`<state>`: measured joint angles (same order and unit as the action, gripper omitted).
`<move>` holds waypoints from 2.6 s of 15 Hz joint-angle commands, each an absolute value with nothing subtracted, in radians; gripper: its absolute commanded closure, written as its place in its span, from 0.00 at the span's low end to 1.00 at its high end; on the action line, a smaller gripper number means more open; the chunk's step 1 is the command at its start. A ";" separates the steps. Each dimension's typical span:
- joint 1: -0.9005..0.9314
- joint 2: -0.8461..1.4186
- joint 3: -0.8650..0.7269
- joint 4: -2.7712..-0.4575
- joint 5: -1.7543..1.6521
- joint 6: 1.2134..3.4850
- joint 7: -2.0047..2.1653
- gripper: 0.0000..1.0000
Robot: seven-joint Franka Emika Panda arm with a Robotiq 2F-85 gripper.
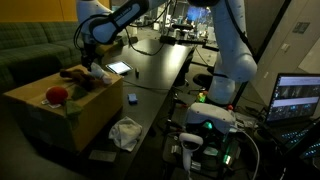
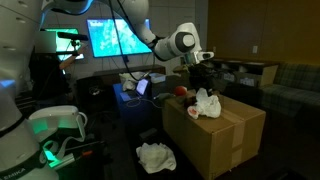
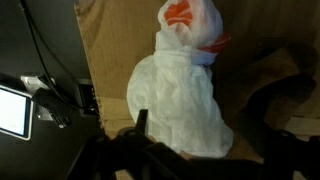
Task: Put the objects on the table onto the box and the objects on the box onto the table
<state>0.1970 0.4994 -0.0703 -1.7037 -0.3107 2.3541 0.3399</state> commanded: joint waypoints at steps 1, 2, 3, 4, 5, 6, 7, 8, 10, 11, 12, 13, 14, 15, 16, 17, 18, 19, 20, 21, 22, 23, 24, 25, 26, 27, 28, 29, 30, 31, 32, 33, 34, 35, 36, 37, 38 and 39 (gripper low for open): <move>0.212 0.450 -0.070 -1.714 -0.330 2.384 0.352 0.00; 0.212 0.440 -0.066 -1.716 -0.329 2.390 0.343 0.00; 0.216 0.436 -0.062 -1.716 -0.335 2.407 0.337 0.00; 0.220 0.434 -0.058 -1.717 -0.339 2.424 0.332 0.00; 0.225 0.434 -0.055 -1.713 -0.341 2.434 0.331 0.00; 0.229 0.436 -0.050 -1.709 -0.343 2.447 0.323 0.00; 0.232 0.436 -0.044 -1.706 -0.340 2.452 0.316 0.00; 0.239 0.449 -0.041 -1.698 -0.345 2.462 0.316 0.00; 0.245 0.455 -0.027 -1.691 -0.338 2.465 0.303 0.00; 0.249 0.468 -0.021 -1.681 -0.337 2.465 0.298 0.00; 0.251 0.472 -0.015 -1.677 -0.334 2.463 0.292 0.00; 0.253 0.483 -0.009 -1.668 -0.329 2.458 0.283 0.00; 0.256 0.494 -0.005 -1.660 -0.328 2.458 0.279 0.00; 0.256 0.505 -0.001 -1.654 -0.325 2.457 0.272 0.00; 0.255 0.516 0.004 -1.644 -0.319 2.451 0.261 0.00; 0.254 0.526 0.008 -1.637 -0.316 2.451 0.252 0.00; 0.253 0.541 0.011 -1.626 -0.312 2.451 0.245 0.00; 0.254 0.554 0.012 -1.617 -0.311 2.450 0.239 0.00; 0.251 0.563 0.017 -1.606 -0.304 2.446 0.226 0.00; 0.253 0.582 0.015 -1.594 -0.306 2.446 0.223 0.00; 0.252 0.589 0.017 -1.586 -0.303 2.443 0.213 0.00; 0.254 0.602 0.016 -1.576 -0.303 2.441 0.208 0.00; 0.255 0.614 0.015 -1.567 -0.303 2.440 0.203 0.00; 0.256 0.628 0.014 -1.555 -0.304 2.438 0.197 0.00; 0.256 0.638 0.013 -1.546 -0.304 2.435 0.193 0.00; 0.257 0.651 0.012 -1.535 -0.305 2.433 0.188 0.00; 0.259 0.665 0.010 -1.525 -0.306 2.432 0.186 0.00; 0.260 0.674 0.008 -1.519 -0.308 2.431 0.183 0.00; 0.260 0.686 0.006 -1.509 -0.308 2.428 0.179 0.00; 0.260 0.696 0.004 -1.500 -0.308 2.425 0.177 0.00; 0.260 0.706 0.003 -1.493 -0.308 2.421 0.175 0.00; 0.258 0.715 0.002 -1.484 -0.307 2.418 0.171 0.00; 0.256 0.722 0.002 -1.478 -0.305 2.415 0.166 0.00; 0.256 0.729 -0.001 -1.474 -0.306 2.416 0.166 0.00; 0.255 0.737 -0.002 -1.462 -0.304 2.410 0.163 0.00; 0.254 0.738 -0.002 -1.460 -0.304 2.411 0.160 0.00; 0.253 0.741 -0.004 -1.457 -0.305 2.411 0.159 0.00; 0.253 0.742 -0.006 -1.454 -0.306 2.408 0.156 0.00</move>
